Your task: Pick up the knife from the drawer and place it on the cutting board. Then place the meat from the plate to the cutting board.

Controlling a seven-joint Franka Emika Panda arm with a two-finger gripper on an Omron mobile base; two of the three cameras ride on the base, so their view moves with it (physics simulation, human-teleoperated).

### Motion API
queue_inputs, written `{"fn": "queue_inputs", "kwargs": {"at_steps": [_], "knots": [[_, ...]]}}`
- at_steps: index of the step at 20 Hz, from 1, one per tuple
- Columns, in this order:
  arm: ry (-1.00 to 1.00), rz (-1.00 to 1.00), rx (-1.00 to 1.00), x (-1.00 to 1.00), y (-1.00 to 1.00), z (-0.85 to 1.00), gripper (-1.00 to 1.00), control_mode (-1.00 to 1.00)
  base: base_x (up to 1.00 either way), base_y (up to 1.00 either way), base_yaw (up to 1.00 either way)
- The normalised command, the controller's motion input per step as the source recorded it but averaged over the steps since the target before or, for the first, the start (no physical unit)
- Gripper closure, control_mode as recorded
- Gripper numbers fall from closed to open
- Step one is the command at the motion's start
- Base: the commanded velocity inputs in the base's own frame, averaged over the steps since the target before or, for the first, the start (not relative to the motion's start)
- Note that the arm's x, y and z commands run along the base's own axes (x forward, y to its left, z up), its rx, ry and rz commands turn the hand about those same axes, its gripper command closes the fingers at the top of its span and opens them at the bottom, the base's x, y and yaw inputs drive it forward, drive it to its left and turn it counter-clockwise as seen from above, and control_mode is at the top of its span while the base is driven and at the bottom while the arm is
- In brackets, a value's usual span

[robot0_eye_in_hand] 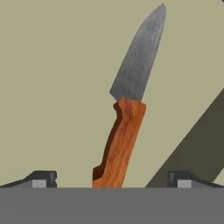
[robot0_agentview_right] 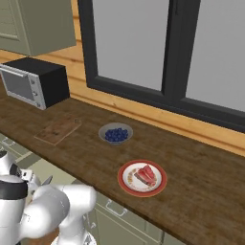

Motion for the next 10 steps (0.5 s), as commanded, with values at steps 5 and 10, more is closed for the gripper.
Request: {"fn": "queue_inputs", "kwargs": {"at_steps": [5,10], "knots": [[0.00,0.00,0.00,0.00,-0.02,-0.19,-1.00,-1.00,0.00,0.00,0.00],[0.00,0.00,0.00,0.00,-0.11,-0.24,-1.00,-1.00,0.00,0.00,0.00]]}}
